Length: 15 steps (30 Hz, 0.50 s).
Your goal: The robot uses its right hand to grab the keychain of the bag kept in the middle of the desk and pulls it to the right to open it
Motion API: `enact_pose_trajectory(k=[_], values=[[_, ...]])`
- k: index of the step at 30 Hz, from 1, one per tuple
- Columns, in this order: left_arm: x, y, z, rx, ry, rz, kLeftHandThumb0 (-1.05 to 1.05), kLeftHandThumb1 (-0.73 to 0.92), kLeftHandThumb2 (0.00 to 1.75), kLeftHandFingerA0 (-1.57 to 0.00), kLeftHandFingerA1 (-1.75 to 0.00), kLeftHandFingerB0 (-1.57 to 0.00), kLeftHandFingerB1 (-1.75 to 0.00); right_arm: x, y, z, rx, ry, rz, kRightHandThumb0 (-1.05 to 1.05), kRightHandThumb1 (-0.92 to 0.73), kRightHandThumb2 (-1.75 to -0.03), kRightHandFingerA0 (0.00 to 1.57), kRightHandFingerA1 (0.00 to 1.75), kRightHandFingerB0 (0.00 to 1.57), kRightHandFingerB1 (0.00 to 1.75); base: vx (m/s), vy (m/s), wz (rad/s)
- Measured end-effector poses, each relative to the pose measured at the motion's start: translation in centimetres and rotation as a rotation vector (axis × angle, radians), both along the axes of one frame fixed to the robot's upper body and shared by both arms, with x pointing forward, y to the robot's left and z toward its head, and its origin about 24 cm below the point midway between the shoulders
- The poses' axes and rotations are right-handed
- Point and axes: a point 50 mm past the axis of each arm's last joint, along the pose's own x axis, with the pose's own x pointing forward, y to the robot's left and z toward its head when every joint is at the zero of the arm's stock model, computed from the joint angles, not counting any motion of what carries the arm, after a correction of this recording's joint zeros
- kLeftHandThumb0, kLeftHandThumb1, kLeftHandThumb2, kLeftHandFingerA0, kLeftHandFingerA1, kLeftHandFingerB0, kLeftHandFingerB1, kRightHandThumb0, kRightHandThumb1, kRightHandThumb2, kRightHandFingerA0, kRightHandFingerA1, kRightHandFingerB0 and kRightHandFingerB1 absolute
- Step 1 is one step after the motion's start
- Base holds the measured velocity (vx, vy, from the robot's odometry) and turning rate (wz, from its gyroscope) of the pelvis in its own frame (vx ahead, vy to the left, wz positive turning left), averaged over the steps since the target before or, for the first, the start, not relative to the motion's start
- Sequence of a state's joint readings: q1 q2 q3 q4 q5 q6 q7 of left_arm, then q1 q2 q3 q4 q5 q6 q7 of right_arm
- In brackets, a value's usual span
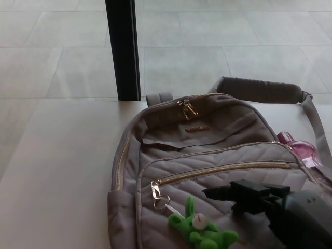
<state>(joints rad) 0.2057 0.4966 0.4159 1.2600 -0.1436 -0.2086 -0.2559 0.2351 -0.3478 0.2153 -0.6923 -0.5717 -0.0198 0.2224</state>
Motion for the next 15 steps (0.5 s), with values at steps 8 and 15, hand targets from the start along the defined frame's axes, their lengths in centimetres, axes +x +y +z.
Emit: enact_pose_trajectory(k=[8, 15], values=[[0.0, -0.03, 0.02, 0.004, 0.0, -0.012, -0.66, 0.68, 0.61, -0.59, -0.51, -0.56, -0.4, 0.44, -0.51, -0.06, -0.024, -0.004, -0.021, -0.61, -0.55, -0.57, 0.89, 0.73, 0.38, 0.41, 0.0, 0.0, 0.0], [0.08, -0.04, 0.0, 0.002, -0.002, -0.011, -0.67, 0.69, 0.61, -0.55, -0.49, -0.52, -0.4, 0.37, -0.21, -0.15, -0.023, 0.0, -0.01, -0.54, -0.49, -0.56, 0.91, 0.69, 0.39, 0.38, 0.0, 0.0, 0.0]])
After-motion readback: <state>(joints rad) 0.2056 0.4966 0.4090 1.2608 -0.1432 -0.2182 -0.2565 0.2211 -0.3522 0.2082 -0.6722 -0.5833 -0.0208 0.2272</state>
